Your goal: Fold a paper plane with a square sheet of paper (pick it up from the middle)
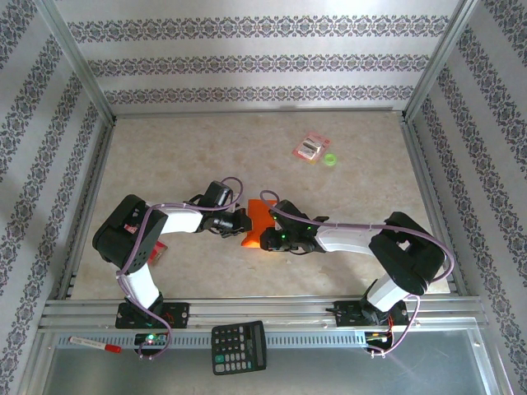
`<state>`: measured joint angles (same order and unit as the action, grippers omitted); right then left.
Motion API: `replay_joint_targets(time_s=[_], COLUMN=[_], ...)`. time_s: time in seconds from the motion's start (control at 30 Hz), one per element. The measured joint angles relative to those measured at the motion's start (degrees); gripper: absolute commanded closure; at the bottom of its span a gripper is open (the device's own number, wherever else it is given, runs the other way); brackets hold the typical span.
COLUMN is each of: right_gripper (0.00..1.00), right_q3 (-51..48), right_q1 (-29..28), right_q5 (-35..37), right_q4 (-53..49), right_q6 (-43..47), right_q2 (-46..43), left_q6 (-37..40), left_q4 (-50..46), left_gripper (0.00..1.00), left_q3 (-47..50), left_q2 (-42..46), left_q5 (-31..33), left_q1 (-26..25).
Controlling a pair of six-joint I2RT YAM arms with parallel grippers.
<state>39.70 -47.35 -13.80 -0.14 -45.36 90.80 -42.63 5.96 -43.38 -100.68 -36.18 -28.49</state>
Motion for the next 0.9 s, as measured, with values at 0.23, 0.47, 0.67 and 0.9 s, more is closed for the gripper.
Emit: replay_joint_targets(time_s=[0.23,0.47,0.67,0.9], right_gripper=[0.72,0.69,0.65,0.62], right_q3=[0.0,0.0,-0.5,-1.5], right_q1=[0.0,0.3,0.7,0.7], right_q5=[-0.9,-1.3,-1.3,-1.3], right_q4=[0.0,0.8,0.8,0.8], right_q6=[0.3,0.3,0.3,0.3], right_q2=[-0.9,-3.0,-3.7,-5.9], left_q6=[0.0,0.0,0.0,0.2], left_q4=[0.0,0.0,0.0,-0.1], left_gripper=[1.00,1.00,1.00,1.00], left_q3=[0.0,0.0,0.0,-0.1], left_q2=[0.0,0.0,0.0,0.0], left_q5=[0.0,0.0,0.0,0.4], left_q1=[0.0,0.0,-0.1,-0.4])
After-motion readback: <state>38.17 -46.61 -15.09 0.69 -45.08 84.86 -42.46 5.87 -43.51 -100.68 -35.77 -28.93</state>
